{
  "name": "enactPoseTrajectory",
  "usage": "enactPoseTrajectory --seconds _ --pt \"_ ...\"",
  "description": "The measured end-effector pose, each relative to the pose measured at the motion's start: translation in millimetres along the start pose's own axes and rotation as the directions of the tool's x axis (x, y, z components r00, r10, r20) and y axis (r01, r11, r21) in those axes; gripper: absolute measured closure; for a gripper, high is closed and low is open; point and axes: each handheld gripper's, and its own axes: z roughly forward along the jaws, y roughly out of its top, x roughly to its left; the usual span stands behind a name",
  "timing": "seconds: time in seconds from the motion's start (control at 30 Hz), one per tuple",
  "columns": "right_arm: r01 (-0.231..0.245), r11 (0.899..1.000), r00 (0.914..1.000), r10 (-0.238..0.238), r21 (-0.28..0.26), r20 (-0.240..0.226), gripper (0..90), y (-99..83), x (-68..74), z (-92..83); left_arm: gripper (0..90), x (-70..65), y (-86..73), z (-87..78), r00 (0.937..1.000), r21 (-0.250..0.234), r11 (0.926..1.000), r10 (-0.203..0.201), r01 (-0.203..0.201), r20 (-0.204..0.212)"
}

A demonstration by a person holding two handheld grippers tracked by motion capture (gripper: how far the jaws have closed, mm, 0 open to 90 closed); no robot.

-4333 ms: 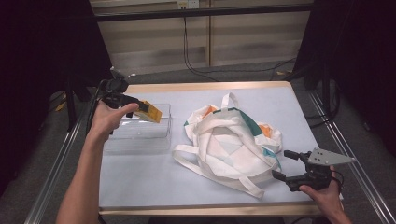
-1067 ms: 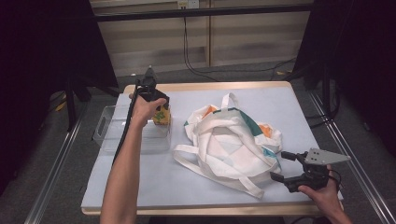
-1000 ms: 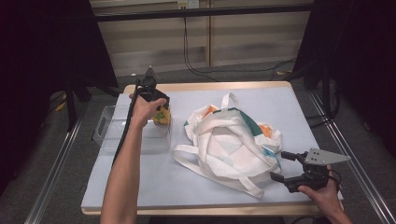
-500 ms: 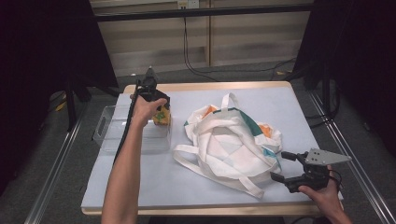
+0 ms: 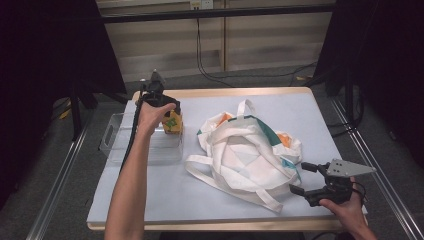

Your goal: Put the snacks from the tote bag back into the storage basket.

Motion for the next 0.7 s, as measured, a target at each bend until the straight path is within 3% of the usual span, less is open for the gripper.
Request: enactPoseTrajectory --seconds 0.17,0.33,0.43,0.5,0.57,0.63,0.7 --pt "0.002 1.000 1.0000 -0.002 0.000 -0.002 11.2 0.0 -0.4 -0.4 6.6 2.9 -2.3 -5.7 0.9996 -0.026 0.9993 0.029 -0.029 0.005" --pt "-0.001 1.000 1.0000 0.001 -0.003 0.004 10.0 0.2 0.2 0.0 5.5 12.2 -8.1 -9.7 0.9969 -0.081 0.9952 0.059 -0.054 0.052" --pt "-0.002 1.000 1.0000 0.002 -0.003 0.004 9.9 0.0 -0.7 0.2 5.1 17.4 -11.6 -12.8 0.9961 -0.101 0.9921 0.079 -0.075 0.039" --pt "-0.003 1.000 1.0000 0.003 -0.003 0.002 9.8 0.1 -0.7 0.9 5.1 20.0 -14.8 -18.8 0.9956 -0.160 0.9837 0.087 -0.081 0.034" --pt "-0.004 1.000 1.0000 0.004 -0.001 0.000 9.8 0.3 -0.2 0.6 4.4 24.1 -19.6 -23.0 0.9913 -0.210 0.9751 0.092 -0.070 0.095" --pt "-0.005 1.000 1.0000 0.005 -0.004 0.003 9.5 0.5 -0.2 0.2 3.7 25.6 -24.1 -24.9 0.9895 -0.216 0.9713 0.119 -0.100 0.081" --pt "-0.005 1.000 1.0000 0.005 -0.007 0.004 9.4 0.4 -0.8 -0.2 4.4 25.5 -29.9 -27.1 0.9849 -0.259 0.9581 0.150 -0.123 0.086"
